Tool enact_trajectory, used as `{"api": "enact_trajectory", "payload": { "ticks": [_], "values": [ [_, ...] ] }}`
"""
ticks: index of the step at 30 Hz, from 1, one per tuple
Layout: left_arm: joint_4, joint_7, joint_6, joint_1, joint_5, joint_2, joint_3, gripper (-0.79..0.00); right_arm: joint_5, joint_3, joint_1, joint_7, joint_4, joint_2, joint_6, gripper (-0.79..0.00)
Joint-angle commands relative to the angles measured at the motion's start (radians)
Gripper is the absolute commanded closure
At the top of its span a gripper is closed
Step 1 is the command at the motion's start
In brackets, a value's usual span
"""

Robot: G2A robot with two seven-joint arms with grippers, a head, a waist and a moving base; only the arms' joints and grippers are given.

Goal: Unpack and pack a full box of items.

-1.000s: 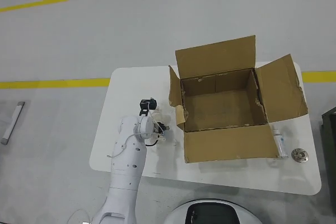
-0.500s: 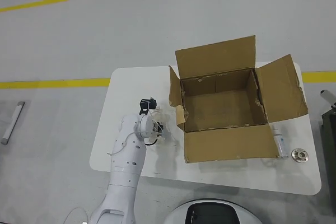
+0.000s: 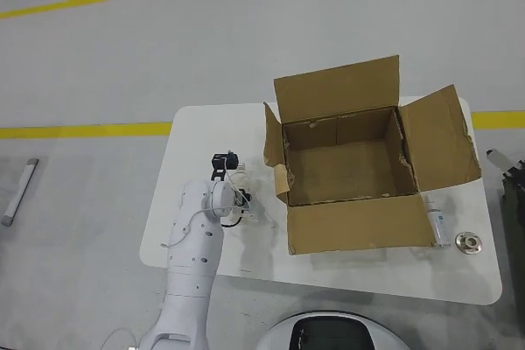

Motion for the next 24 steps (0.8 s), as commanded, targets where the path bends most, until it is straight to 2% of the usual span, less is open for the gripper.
{"api": "enact_trajectory", "payload": {
  "ticks": [1, 4, 5, 6, 7, 8, 9, 10, 13, 18, 24],
  "values": [
    [-0.013, -0.003, 0.001, 0.005, 0.006, 0.004, -0.009, 0.0, 0.02, -0.025, 0.007, -0.004, 0.024, 0.001, 0.01, -0.785],
    [-0.051, -0.009, 0.017, 0.01, -0.015, 0.01, -0.035, 0.0, 0.01, -0.072, 0.026, -0.016, 0.061, 0.005, 0.019, -0.785],
    [-0.067, -0.013, 0.024, 0.012, -0.023, 0.012, -0.046, 0.0, 0.009, -0.092, 0.035, -0.021, 0.075, 0.006, 0.022, -0.631],
    [-0.082, -0.017, 0.03, 0.015, -0.029, 0.014, -0.054, 0.0, 0.01, -0.111, 0.046, -0.025, 0.088, 0.006, 0.028, -0.372],
    [-0.101, -0.021, 0.035, 0.016, -0.036, 0.015, -0.063, 0.0, 0.009, -0.13, 0.056, -0.029, 0.097, 0.007, 0.03, -0.286],
    [-0.12, -0.027, 0.038, 0.019, -0.044, 0.017, -0.071, 0.0, 0.005, -0.145, 0.065, -0.03, 0.105, 0.009, 0.03, -0.117],
    [-0.143, -0.034, 0.041, 0.021, -0.054, 0.019, -0.08, 0.0, 0.003, -0.159, 0.073, -0.03, 0.115, 0.01, 0.032, -0.022],
    [-0.168, -0.042, 0.041, 0.022, -0.06, 0.021, -0.088, 0.0, 0.003, -0.171, 0.08, -0.031, 0.121, 0.011, 0.034, 0.0],
    [-0.23, -0.054, 0.051, 0.026, -0.071, 0.029, -0.121, 0.0, 0.002, -0.197, 0.089, -0.03, 0.126, 0.014, 0.039, 0.0],
    [-0.258, -0.052, 0.098, -0.003, -0.089, 0.041, -0.186, 0.0, 0.015, -0.235, 0.065, -0.023, 0.101, 0.018, 0.038, 0.0],
    [-0.3, -0.072, 0.095, -0.035, -0.098, 0.051, -0.195, 0.0, 0.011, -0.287, 0.031, -0.027, 0.078, 0.021, 0.031, 0.0]
  ]
}}
